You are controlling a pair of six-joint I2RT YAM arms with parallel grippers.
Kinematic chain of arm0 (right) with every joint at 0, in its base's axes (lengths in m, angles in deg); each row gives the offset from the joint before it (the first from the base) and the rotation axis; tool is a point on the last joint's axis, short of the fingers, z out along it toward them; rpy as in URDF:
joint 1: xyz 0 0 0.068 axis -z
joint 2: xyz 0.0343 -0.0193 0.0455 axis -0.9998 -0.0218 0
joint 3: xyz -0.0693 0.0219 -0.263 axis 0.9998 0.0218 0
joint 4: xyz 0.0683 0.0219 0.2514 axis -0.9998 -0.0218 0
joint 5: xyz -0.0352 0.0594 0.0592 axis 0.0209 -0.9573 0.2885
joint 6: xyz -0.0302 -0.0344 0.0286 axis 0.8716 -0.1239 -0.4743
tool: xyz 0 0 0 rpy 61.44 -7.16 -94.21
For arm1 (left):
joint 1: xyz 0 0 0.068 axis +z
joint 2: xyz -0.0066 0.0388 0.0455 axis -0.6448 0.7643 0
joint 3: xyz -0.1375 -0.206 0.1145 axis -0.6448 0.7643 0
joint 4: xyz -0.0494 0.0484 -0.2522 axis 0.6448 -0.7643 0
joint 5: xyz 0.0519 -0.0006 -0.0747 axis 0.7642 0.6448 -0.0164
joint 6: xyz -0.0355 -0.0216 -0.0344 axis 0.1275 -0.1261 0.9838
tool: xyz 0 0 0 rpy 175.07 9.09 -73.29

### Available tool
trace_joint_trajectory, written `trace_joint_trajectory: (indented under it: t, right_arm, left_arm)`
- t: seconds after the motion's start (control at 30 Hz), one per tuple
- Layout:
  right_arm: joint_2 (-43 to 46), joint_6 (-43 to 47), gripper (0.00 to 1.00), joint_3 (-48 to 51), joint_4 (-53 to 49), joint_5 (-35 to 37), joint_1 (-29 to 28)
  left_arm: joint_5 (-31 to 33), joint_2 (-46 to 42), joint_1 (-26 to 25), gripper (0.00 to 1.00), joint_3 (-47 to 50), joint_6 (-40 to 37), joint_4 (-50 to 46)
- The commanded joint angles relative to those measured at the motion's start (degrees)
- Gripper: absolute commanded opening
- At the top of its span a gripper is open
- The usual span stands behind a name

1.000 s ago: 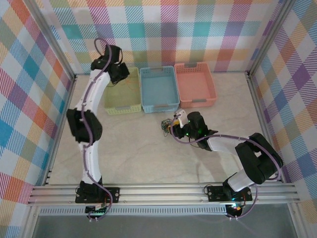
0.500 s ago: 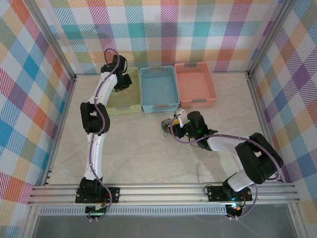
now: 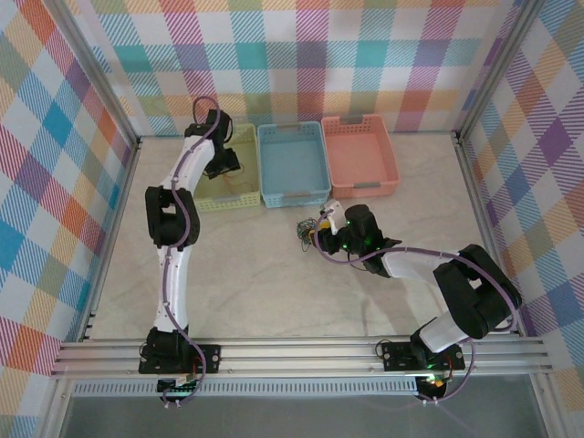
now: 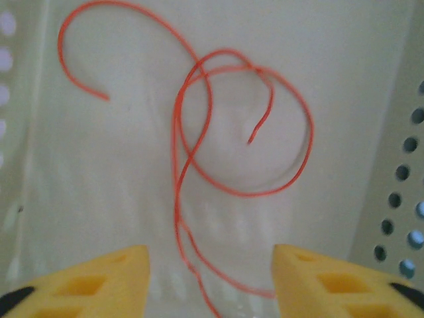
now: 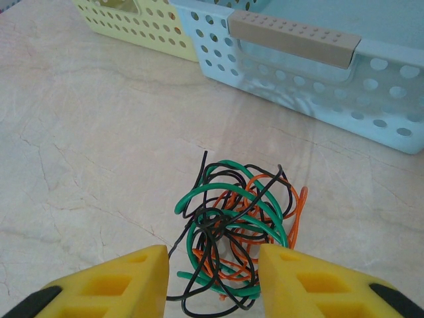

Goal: Untangle the cables

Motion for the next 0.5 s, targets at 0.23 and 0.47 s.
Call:
trace_joint_trajectory:
  t: [0.23,0.47]
  right_arm:
    - [0.51,0.78,0.41,-0.56,0.42,-1.31,-0.28]
    - [-0.44,0.80,0.42,-0.85,0.58,-1.57,-0.29]
  left_arm:
    - [-6.52,-38.78,-8.73,0.60,31.39,4.90,16.54]
    - [-19.58,-52.96,-17.20,0.58,63.07,10.47,39.26]
